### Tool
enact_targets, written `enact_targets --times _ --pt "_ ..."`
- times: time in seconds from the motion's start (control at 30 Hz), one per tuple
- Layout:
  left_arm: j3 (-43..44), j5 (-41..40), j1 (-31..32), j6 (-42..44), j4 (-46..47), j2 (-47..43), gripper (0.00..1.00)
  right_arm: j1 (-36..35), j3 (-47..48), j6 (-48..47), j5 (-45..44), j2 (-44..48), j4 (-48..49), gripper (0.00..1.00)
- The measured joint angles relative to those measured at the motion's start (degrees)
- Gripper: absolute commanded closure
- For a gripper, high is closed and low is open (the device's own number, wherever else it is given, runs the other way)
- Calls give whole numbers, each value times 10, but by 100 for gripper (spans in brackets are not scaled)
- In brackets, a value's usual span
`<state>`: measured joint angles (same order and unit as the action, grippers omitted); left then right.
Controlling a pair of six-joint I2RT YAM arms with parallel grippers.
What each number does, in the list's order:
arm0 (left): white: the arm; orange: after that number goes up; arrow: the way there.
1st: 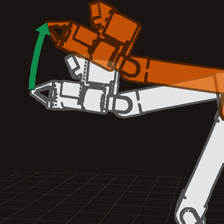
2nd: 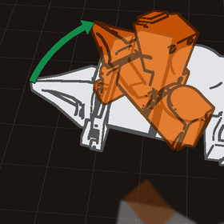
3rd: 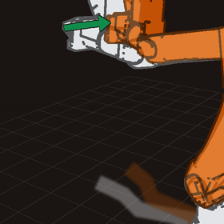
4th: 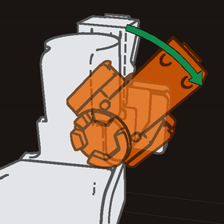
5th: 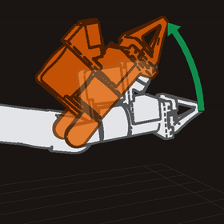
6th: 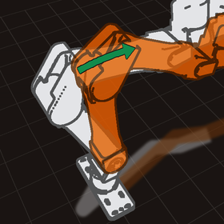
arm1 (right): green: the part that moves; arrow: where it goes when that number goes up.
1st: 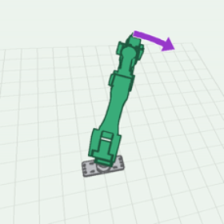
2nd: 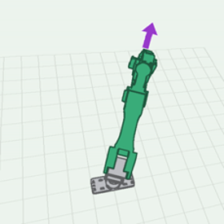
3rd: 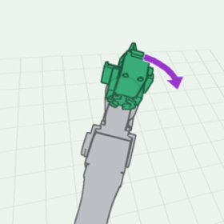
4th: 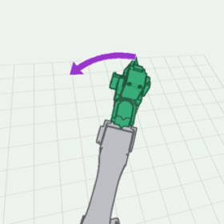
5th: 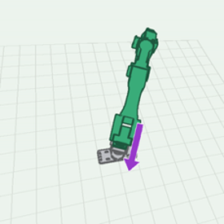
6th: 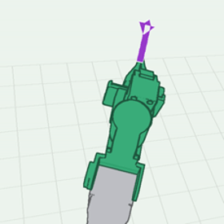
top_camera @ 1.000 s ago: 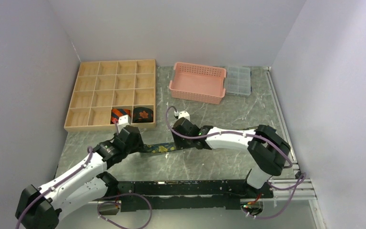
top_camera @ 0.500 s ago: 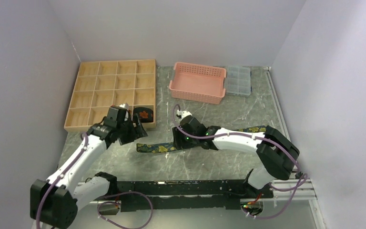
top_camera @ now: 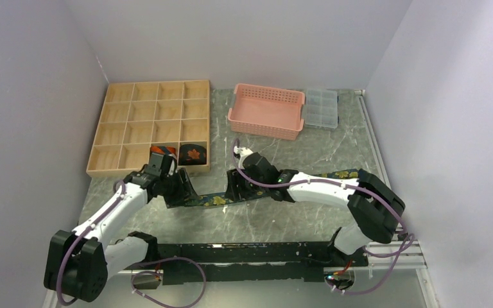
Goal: Roll the ties
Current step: Roll the tie at the center of the board.
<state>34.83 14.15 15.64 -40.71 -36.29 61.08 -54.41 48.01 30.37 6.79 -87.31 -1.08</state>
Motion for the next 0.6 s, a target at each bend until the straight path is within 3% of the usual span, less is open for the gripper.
enact_targets --times 0.23,0.43,0.6 --pt "-15 -58 18 -31 3 -7 39 -17 23 0 -8 -44 3 46" --pt "-82 -90 18 -60 44 -7 43 -33 28 -7 -41 -70 -15 47" --pt "-108 -107 17 -86 70 -51 42 -51 48 -10 -75 -85 -34 48"
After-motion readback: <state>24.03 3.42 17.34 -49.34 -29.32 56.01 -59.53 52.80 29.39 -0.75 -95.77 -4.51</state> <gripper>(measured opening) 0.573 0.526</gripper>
